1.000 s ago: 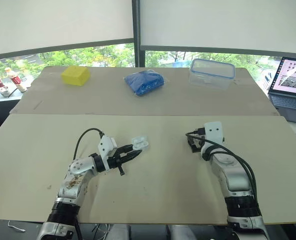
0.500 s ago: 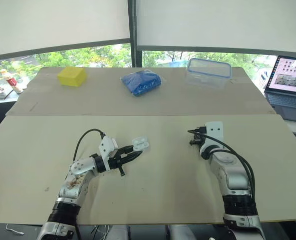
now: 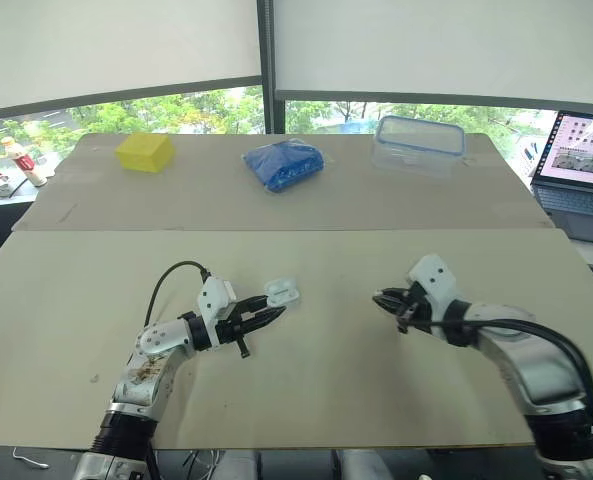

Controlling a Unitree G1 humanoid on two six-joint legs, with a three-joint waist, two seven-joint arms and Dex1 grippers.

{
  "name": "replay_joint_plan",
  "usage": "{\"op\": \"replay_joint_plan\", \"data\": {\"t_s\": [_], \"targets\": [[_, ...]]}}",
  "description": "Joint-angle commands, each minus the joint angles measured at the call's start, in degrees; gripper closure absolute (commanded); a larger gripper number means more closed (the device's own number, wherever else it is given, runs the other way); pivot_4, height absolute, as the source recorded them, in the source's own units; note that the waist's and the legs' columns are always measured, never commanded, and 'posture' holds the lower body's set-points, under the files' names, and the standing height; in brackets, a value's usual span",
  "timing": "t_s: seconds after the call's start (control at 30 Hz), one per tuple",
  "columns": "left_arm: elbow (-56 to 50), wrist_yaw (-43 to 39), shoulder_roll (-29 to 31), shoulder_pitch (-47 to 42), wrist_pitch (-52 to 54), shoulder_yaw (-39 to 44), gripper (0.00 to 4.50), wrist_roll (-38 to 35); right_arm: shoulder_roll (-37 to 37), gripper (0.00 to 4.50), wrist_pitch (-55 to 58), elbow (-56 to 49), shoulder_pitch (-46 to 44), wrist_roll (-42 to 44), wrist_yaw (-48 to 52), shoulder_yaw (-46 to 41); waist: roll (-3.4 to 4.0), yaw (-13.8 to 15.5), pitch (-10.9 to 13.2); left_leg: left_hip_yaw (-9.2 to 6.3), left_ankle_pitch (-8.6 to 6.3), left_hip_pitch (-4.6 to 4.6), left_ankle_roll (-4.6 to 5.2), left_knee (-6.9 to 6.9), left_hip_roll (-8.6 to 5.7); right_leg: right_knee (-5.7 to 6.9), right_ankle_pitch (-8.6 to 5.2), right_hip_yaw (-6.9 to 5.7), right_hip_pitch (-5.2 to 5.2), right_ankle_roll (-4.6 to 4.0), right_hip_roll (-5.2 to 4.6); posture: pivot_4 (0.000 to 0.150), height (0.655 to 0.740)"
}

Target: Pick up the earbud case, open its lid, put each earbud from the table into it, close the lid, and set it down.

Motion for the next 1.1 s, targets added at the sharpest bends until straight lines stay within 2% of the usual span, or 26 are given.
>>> {"op": "replay_joint_plan", "data": {"t_s": [0.03, 0.2, 0.3, 0.4, 0.63, 1.1], "targets": [[-6.0, 0.4, 1.2, 1.5, 1.6, 0.8, 3.93, -1.7, -8.5, 4.19, -7.3, -2.1, 2.9, 2.7, 12.5, -3.6, 0.00, 0.0, 0.0, 0.01, 0.00, 0.00, 0.00, -0.01, -0.02, 0.00, 0.00, 0.02, 0.00, 0.00, -0.01, 0.150, 0.6859], [-11.7, 0.7, 3.2, 3.9, 4.3, 1.6, 3.93, -3.0, -19.6, 4.19, -24.1, -0.1, 10.7, -0.2, 25.7, -5.1, -0.03, 0.3, 0.0, 0.03, 0.00, 0.04, 0.00, -0.01, -0.02, -0.07, 0.00, 0.01, 0.07, 0.01, -0.04, 0.150, 0.6859], [-14.7, 1.3, 3.9, 5.1, 6.0, 1.6, 3.93, -3.9, -22.6, 4.19, -32.6, 3.3, 14.0, -2.7, 29.8, -4.7, -0.04, 0.3, 0.0, 0.03, 0.00, 0.08, 0.00, -0.01, 0.00, -0.07, 0.00, 0.01, 0.11, 0.01, -0.03, 0.150, 0.6859], [-17.2, 1.7, 4.4, 6.4, 7.5, 1.5, 3.93, -4.5, -24.0, 4.19, -36.3, 6.4, 14.9, -3.8, 32.0, -4.6, -0.05, 0.3, 0.0, 0.06, 0.00, 0.15, 0.00, 0.01, -0.02, -0.07, 0.00, 0.03, 0.20, 0.01, -0.04, 0.150, 0.6859], [-20.8, 3.0, 4.6, 8.0, 9.9, 1.1, 3.93, -5.5, -24.5, 4.19, -37.0, 9.0, 15.5, -4.8, 32.6, -4.4, -0.04, 0.4, 0.0, 0.06, 0.00, 0.24, 0.00, 0.01, -0.01, -0.05, 0.00, 0.04, 0.28, 0.01, -0.03, 0.150, 0.6859], [-19.6, 3.5, 4.0, 6.4, 10.2, 0.2, 3.93, -5.5, -22.7, 4.19, -32.9, 11.2, 14.5, -8.9, 28.3, -0.8, -0.04, 1.5, 0.1, 0.07, 0.00, 0.65, 0.00, 0.00, -0.01, -0.19, -0.01, 0.03, 0.77, 0.01, -0.04, 0.150, 0.6859]]}}
